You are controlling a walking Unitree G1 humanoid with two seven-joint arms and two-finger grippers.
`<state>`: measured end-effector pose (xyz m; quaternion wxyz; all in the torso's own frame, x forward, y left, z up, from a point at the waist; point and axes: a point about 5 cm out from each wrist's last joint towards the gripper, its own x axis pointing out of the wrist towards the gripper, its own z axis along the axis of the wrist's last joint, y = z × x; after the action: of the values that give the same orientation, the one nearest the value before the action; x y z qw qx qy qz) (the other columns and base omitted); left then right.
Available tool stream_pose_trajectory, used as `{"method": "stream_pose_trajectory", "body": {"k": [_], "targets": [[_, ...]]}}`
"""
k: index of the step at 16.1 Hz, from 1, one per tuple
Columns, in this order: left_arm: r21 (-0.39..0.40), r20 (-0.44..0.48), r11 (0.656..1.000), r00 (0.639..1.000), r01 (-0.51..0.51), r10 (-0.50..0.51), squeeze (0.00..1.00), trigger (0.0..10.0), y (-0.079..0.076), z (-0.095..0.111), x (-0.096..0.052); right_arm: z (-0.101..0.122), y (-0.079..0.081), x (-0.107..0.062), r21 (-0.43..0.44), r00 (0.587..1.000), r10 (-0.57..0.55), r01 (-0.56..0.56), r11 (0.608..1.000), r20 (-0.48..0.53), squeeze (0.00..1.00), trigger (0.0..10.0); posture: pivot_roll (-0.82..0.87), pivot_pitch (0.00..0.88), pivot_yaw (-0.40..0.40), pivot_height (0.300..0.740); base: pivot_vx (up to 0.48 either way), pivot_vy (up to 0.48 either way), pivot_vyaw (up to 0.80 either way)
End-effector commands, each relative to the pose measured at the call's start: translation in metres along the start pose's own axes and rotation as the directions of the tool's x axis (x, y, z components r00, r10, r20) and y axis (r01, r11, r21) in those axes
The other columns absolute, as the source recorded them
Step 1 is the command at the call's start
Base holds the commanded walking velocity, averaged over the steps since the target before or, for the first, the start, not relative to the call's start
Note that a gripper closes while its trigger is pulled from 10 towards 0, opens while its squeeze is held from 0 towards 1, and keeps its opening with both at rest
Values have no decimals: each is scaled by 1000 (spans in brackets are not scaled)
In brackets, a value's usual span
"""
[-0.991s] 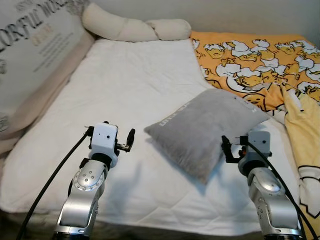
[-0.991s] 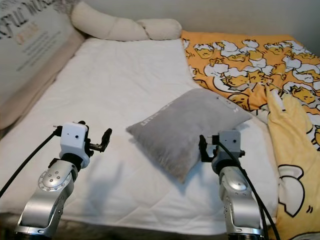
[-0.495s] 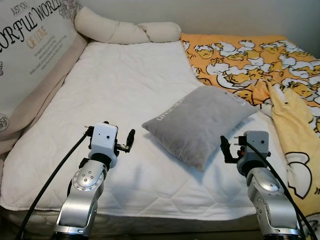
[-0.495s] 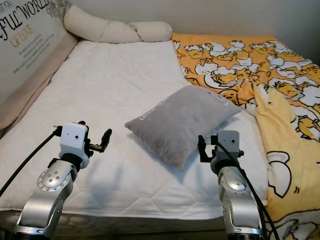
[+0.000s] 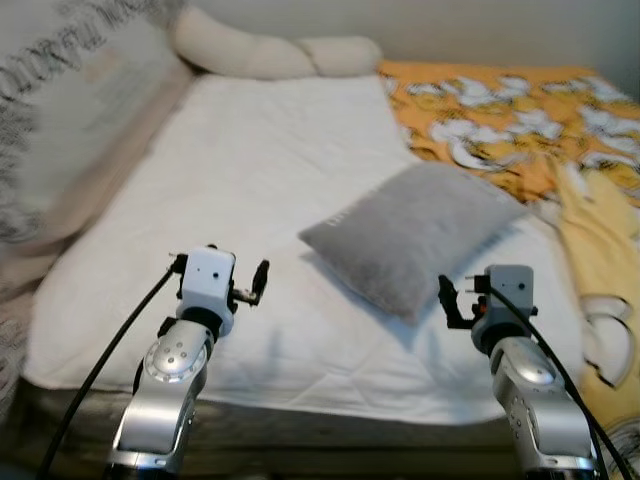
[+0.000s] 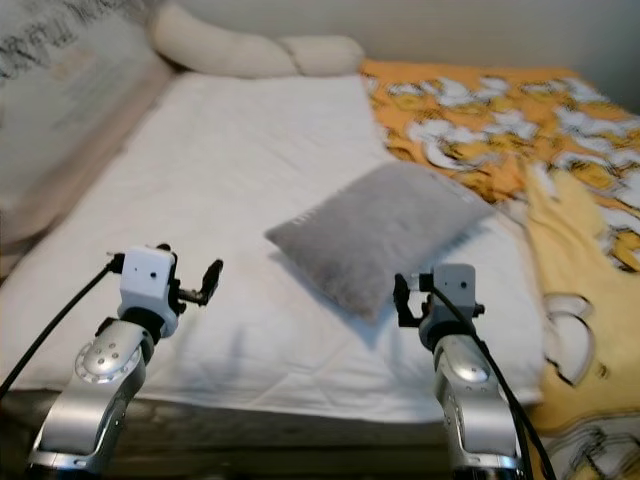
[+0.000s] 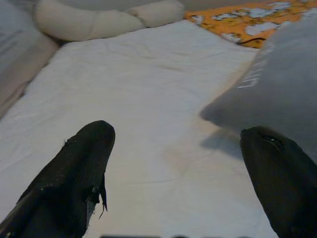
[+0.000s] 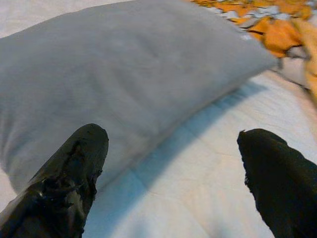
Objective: Clean up the room
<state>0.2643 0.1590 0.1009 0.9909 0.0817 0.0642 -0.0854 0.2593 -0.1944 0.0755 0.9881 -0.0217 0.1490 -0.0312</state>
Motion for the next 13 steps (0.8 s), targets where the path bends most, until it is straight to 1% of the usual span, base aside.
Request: {"method": "stream_pose_trajectory", "body": {"k": [1, 8, 10, 11, 13], "targets": [[-6, 14, 1000, 1000, -7, 7, 0, 10000, 0, 4, 2, 3, -2, 0, 2, 1000, -8, 8, 1000, 5, 0, 10000, -24, 0, 4, 740, 0, 0, 0], [-17, 20, 1000, 1000, -15, 15, 0, 10000, 0, 5, 1, 4, -1, 2, 7, 1000, 7, -7, 1000, 1, 0, 10000, -18, 0, -9, 740, 0, 0, 0], [-21, 21, 1000, 1000, -21, 21, 0, 10000, 0, 5, 1, 4, -1, 2, 6, 1000, 7, -7, 1000, -2, 0, 10000, -19, 0, -10, 740, 0, 0, -681], [-26, 22, 999, 999, -31, 31, 0, 10000, 1, 5, 1, 5, -1, 2, -1, 1000, 11, -11, 1000, 3, 0, 10000, -20, 0, -11, 740, 0, 0, 0], [-28, 22, 999, 999, -34, 34, 0, 10000, 2, 5, 1, 6, -1, 3, -4, 1000, 14, -14, 1000, 6, 0, 10000, -20, 0, -11, 740, 246, 0, 0]]}}
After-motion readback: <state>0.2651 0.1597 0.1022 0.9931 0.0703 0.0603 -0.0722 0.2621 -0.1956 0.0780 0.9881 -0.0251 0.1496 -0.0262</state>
